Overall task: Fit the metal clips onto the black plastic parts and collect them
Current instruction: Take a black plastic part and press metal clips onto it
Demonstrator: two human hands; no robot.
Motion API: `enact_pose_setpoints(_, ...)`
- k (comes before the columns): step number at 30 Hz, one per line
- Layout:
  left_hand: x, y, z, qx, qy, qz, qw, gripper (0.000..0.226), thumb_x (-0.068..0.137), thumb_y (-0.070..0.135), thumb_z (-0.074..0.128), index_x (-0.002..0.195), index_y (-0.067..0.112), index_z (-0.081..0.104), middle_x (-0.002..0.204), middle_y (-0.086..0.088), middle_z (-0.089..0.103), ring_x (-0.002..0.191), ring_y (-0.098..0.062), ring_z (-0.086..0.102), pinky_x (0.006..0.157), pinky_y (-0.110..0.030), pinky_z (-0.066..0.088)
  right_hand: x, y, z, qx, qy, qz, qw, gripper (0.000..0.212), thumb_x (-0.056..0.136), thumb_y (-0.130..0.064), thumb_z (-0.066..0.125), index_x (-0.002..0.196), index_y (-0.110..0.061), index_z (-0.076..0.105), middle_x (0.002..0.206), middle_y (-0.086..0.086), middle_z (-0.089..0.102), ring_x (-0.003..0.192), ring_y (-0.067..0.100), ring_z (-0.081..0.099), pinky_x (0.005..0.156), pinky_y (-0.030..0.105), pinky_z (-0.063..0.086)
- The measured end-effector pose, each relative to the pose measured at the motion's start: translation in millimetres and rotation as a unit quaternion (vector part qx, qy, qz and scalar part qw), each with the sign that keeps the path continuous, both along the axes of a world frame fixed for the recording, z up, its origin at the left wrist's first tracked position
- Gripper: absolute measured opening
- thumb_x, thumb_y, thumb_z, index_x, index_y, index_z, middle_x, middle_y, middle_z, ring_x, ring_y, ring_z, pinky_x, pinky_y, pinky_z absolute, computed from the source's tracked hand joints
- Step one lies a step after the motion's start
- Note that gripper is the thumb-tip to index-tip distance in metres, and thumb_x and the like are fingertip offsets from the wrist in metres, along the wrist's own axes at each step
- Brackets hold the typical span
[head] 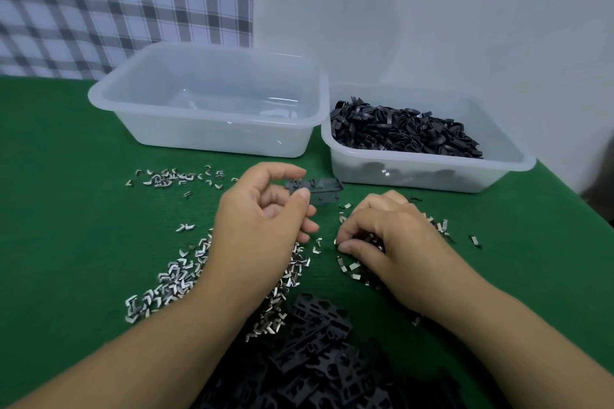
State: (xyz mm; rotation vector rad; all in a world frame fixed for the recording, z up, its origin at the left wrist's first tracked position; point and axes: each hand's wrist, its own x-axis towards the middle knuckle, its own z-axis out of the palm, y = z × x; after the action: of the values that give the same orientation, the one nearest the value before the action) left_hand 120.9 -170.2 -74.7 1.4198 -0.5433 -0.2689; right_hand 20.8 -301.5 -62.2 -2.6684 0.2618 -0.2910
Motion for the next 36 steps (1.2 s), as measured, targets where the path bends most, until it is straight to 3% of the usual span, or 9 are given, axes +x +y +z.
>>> enact_pose_setpoints(4,-0.2,2.5,-1.4,0.064,-0.080,0.018,0.995,0.028,0.088,0.005,0.060,0.091,0.032,0.066,0.068,-0.007,0.065,0.055,-0.009,0.066,0.051,-0.022,0.053,-3.7,-2.6,3.9,0.085,-0.073,-0.042,0.993,0.016,0.087,-0.020,0.059,0.075,-0.030,0.055,0.080,-0.011,0.056,0.079,-0.002,0.047,0.069,0.010,0.034)
enact_pose_setpoints(8,-3.4,2.4,-2.7,0.128,-0.151,0.016,0.980,0.020,0.086,0.014,0.060,0.081,0.031,0.068,0.067,0.001,0.065,0.059,-0.010,0.064,0.052,-0.021,0.050,-2.9,0.1,3.9,0.130,-0.152,-0.091,0.975,0.016,0.087,-0.016,0.057,0.075,-0.027,0.056,0.072,-0.011,0.053,0.064,-0.008,0.047,0.057,0.005,0.034)
enact_pose_setpoints(12,-8.7,2.8,-1.0,0.143,-0.203,-0.013,0.968,0.011,0.083,0.023,0.064,0.080,0.033,0.067,0.070,0.008,0.065,0.063,-0.012,0.063,0.058,-0.023,0.050,-1.0,6.3,0.0,0.074,-0.217,-0.111,0.967,0.011,0.084,-0.019,0.059,0.075,-0.026,0.056,0.075,-0.015,0.053,0.077,0.005,0.050,0.060,0.008,0.032)
enact_pose_setpoints(17,-9.4,2.9,0.1,0.132,-0.213,-0.033,0.968,0.017,0.084,0.019,0.068,0.084,0.035,0.070,0.074,0.009,0.067,0.066,-0.011,0.064,0.060,-0.024,0.052,1.9,12.5,-3.6,-0.017,-0.263,-0.068,0.962,0.003,0.078,-0.015,0.062,0.075,-0.016,0.061,0.074,-0.009,0.055,0.076,0.013,0.050,0.069,0.023,0.040)
enact_pose_setpoints(24,-10.2,3.0,-0.2,0.099,-0.182,-0.050,0.977,0.014,0.079,0.028,0.064,0.086,0.039,0.068,0.077,0.008,0.067,0.067,-0.012,0.064,0.059,-0.023,0.054,0.7,9.5,-5.9,0.007,-0.294,-0.031,0.955,0.010,0.079,-0.011,0.065,0.087,-0.013,0.071,0.081,-0.004,0.064,0.080,0.016,0.056,0.074,0.028,0.046)
enact_pose_setpoints(31,-5.7,0.7,-4.1,0.092,-0.152,-0.024,0.984,0.020,0.082,0.011,0.067,0.080,0.030,0.071,0.064,0.009,0.066,0.053,-0.004,0.064,0.050,-0.013,0.048,0.3,9.2,-6.3,0.034,-0.273,0.007,0.961,0.019,0.080,-0.006,0.062,0.094,-0.014,0.072,0.086,-0.005,0.065,0.085,0.017,0.056,0.077,0.026,0.044)
enact_pose_setpoints(36,-4.6,-0.2,-6.6,0.101,-0.145,-0.011,0.984,0.013,0.081,0.013,0.067,0.077,0.026,0.068,0.055,0.000,0.055,0.047,-0.020,0.052,0.045,-0.022,0.042,0.0,1.2,-5.8,-0.018,-0.317,-0.004,0.948,0.014,0.077,-0.007,0.068,0.090,-0.011,0.070,0.085,-0.002,0.064,0.083,0.020,0.057,0.077,0.031,0.046)
